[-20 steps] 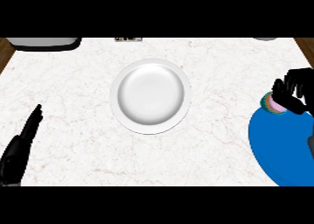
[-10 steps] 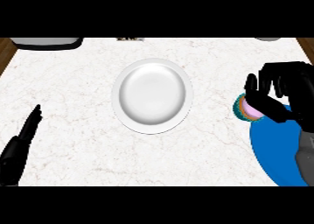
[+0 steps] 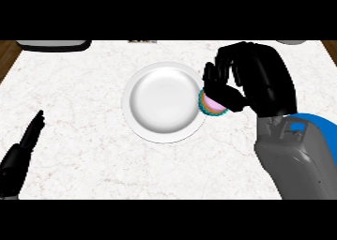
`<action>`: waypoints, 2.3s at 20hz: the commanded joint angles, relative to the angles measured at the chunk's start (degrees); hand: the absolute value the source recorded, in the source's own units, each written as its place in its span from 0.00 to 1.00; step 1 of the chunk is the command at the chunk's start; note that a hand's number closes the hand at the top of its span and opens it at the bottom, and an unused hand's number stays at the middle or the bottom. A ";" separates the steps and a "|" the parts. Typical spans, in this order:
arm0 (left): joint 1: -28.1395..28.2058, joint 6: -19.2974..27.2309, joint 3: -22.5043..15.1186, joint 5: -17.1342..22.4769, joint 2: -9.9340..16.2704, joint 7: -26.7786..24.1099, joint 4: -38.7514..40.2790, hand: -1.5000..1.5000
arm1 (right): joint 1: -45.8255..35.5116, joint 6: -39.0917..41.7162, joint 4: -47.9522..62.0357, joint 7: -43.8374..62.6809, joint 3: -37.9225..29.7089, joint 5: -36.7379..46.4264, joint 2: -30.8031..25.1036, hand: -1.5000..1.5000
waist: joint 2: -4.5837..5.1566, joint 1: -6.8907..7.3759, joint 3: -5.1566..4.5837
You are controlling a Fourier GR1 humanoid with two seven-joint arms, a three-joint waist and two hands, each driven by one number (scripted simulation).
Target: Pick the cupcake from the plate and place it in the plate
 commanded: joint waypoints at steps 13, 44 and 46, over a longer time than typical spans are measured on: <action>-3.40 -3.24 1.82 0.51 0.74 0.12 3.27 0.50 | -20.90 -13.85 43.01 1.69 7.70 -6.99 9.58 1.00 | 0.46 1.33 0.00; 2.74 -2.01 2.70 -1.02 -1.73 -1.03 -1.24 0.50 | -5.50 -41.81 40.60 -27.45 -7.17 -43.09 2.79 0.00 | -0.11 -0.74 0.10; 3.09 -1.60 1.32 -2.05 -2.44 2.54 -5.30 0.50 | -3.25 -35.74 38.25 -30.86 -9.83 -46.35 -1.36 0.00 | -0.12 -0.68 0.13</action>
